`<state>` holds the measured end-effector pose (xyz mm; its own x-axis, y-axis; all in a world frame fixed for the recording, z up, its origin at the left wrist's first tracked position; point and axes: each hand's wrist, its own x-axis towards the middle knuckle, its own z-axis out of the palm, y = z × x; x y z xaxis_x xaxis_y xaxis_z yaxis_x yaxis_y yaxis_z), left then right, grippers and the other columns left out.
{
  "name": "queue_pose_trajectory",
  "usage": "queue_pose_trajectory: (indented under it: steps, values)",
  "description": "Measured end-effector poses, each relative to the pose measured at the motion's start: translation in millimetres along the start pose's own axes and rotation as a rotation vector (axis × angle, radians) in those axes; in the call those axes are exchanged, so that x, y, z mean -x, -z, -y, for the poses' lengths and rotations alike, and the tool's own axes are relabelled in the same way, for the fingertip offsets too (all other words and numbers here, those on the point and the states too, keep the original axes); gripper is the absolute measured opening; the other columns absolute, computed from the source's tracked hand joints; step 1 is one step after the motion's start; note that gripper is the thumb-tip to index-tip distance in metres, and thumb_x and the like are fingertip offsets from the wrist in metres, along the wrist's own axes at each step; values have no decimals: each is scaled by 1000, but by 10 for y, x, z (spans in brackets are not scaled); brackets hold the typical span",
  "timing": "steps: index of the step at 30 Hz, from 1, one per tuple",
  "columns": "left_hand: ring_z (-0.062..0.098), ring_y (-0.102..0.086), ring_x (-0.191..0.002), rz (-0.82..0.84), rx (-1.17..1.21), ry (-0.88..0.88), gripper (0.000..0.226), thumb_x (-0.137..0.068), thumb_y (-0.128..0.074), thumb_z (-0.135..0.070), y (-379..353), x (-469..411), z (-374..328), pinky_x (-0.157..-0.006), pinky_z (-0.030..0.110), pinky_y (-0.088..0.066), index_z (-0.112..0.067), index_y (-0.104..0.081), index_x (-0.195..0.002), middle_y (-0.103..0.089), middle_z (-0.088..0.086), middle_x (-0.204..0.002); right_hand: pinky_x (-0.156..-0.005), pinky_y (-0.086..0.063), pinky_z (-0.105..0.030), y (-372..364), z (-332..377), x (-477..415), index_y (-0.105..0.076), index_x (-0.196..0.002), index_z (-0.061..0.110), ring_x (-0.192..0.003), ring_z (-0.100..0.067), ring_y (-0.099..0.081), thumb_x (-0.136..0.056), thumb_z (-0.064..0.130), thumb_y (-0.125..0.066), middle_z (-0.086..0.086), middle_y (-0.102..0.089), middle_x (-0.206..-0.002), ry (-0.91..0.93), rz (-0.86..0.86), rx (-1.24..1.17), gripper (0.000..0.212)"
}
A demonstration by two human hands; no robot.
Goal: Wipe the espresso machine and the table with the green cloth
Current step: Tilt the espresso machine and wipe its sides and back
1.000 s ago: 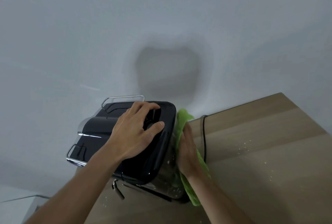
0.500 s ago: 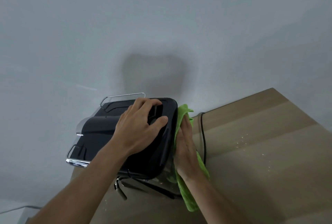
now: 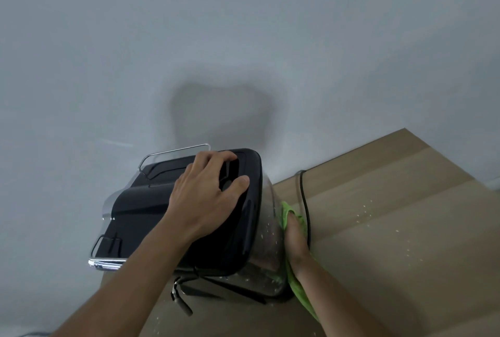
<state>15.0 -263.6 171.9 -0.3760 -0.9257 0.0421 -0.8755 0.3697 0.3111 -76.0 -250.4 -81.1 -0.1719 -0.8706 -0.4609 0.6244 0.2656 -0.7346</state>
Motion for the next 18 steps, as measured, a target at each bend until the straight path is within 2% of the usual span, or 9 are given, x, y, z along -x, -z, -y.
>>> queue_pose_trajectory:
  steps: [3,5,7,8,10,11,14,16,18]
  values:
    - [11,-43,-114,-1,2,24,42,-85,-49,-53,-3,-41,-1,-100,40,-37,-38,-45,-124,-37,-20,-123,-92,-52,-51,9,154,-230,-72,-101,20,-97,-31,-68,-80,67,-49,-15,-70,-107,-40,-41,54,57]
    - [11,-44,-113,-2,0,21,42,-85,-48,-54,-1,-57,-8,-100,40,-37,-38,-45,-124,-37,-19,-122,-95,-50,-51,10,298,-228,-75,-95,16,-94,-32,-69,-86,61,-45,-17,-72,-101,-76,-14,119,55]
    - [11,-43,-114,-2,-2,18,42,-85,-48,-53,9,-71,-5,-100,40,-36,-38,-45,-123,-37,-19,-121,-100,-47,-49,-74,429,-43,-75,-102,18,-99,-30,-68,-92,58,-41,-13,-73,-104,-87,48,91,53]
    - [11,-43,-114,-2,0,20,42,-85,-48,-53,11,-73,-2,-101,40,-36,-38,-45,-123,-38,-18,-122,-104,-44,-49,-107,442,96,-70,-114,25,-109,-27,-64,-93,60,-38,-9,-69,-116,-56,109,48,52]
    - [12,-43,-115,-1,1,22,42,-84,-48,-53,5,-70,5,-102,40,-34,-38,-45,-123,-38,-17,-122,-114,-30,-49,-184,399,354,-44,-138,41,-133,-18,-45,-88,70,-32,3,-48,-145,53,168,2,60]
    - [12,-43,-115,-1,0,20,42,-84,-48,-53,2,-70,9,-102,39,-34,-38,-46,-123,-39,-16,-123,-117,-24,-49,-238,375,477,-31,-144,44,-139,-14,-34,-84,74,-30,7,-35,-153,126,162,42,67]
    - [14,-43,-117,-2,4,21,42,-85,-50,-52,6,-72,16,-102,37,-31,-37,-46,-124,-39,-15,-123,-119,-19,-47,-426,448,791,-15,-146,51,-145,-4,-17,-83,78,-22,18,-19,-157,410,183,246,69]
    - [14,-42,-118,16,6,15,42,-86,-50,-51,12,-62,16,-103,37,-31,-37,-46,-125,-39,-15,-123,-119,-18,-47,-495,530,913,-14,-145,54,-146,-3,-12,-94,63,-19,18,-17,-157,554,206,305,51]
    - [14,-42,-120,38,16,-8,44,-86,-50,-53,24,-55,43,-106,39,-32,-37,-45,-127,-38,-15,-122,-119,-15,-46,-491,533,954,-13,-146,49,-147,-6,-8,-103,38,-18,17,-17,-158,698,157,404,46]
